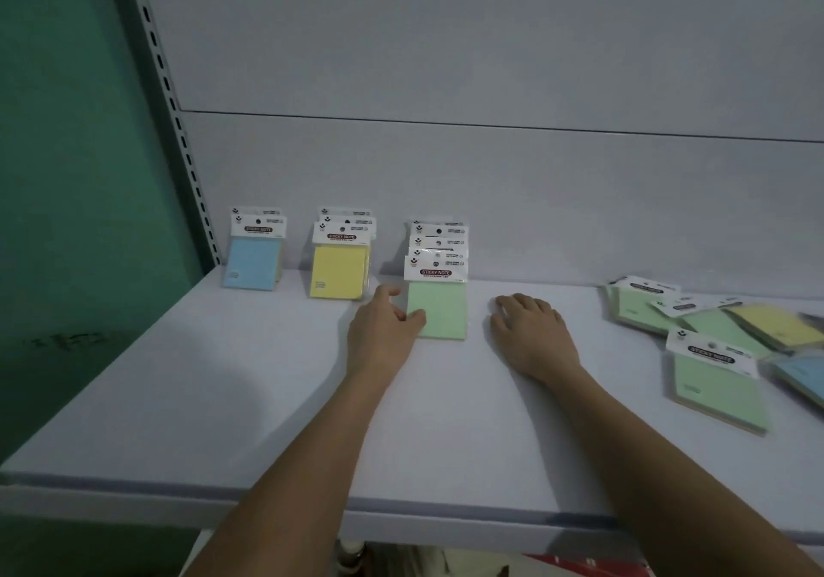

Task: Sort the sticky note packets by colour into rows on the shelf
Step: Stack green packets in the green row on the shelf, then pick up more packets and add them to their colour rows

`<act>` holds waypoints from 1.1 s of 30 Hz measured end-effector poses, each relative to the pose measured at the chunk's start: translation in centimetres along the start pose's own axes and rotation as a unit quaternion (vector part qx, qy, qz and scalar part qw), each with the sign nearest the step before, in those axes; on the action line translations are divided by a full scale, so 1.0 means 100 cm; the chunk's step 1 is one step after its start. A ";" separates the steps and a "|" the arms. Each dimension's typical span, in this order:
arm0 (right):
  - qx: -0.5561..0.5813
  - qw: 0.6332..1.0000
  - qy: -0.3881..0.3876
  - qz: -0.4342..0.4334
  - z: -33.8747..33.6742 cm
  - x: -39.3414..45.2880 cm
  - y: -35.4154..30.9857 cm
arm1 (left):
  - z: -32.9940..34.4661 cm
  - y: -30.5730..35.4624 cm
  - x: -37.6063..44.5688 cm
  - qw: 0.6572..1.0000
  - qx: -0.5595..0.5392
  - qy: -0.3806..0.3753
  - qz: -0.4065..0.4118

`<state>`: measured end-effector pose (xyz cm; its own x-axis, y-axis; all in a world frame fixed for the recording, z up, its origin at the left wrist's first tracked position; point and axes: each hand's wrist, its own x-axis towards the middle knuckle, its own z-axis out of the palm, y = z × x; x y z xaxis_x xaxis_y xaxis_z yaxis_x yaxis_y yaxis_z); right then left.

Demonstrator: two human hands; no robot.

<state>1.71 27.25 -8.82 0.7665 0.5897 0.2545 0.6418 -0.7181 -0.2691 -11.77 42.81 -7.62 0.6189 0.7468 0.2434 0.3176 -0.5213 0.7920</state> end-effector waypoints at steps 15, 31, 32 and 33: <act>0.244 0.962 -0.036 0.114 -0.114 -0.088 0.004 | -0.010 0.021 -0.013 0.979 -0.054 0.119 0.155; 0.077 0.955 -0.004 0.287 -0.199 -0.112 0.242 | 0.145 0.203 -0.069 0.970 -0.052 -0.208 0.113; 0.058 0.956 -0.020 0.288 -0.199 -0.111 0.255 | 0.160 0.212 -0.073 0.970 -0.042 -0.215 0.101; 0.036 0.958 -0.036 0.282 -0.197 -0.110 0.265 | 0.173 0.219 -0.076 0.971 -0.029 -0.219 0.087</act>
<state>9.81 -5.51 -0.39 0.9900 0.1404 -0.0140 0.1225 -0.9041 -0.4093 2.91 18.61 -1.83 0.9102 0.3950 0.1245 0.1477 -0.5905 0.7934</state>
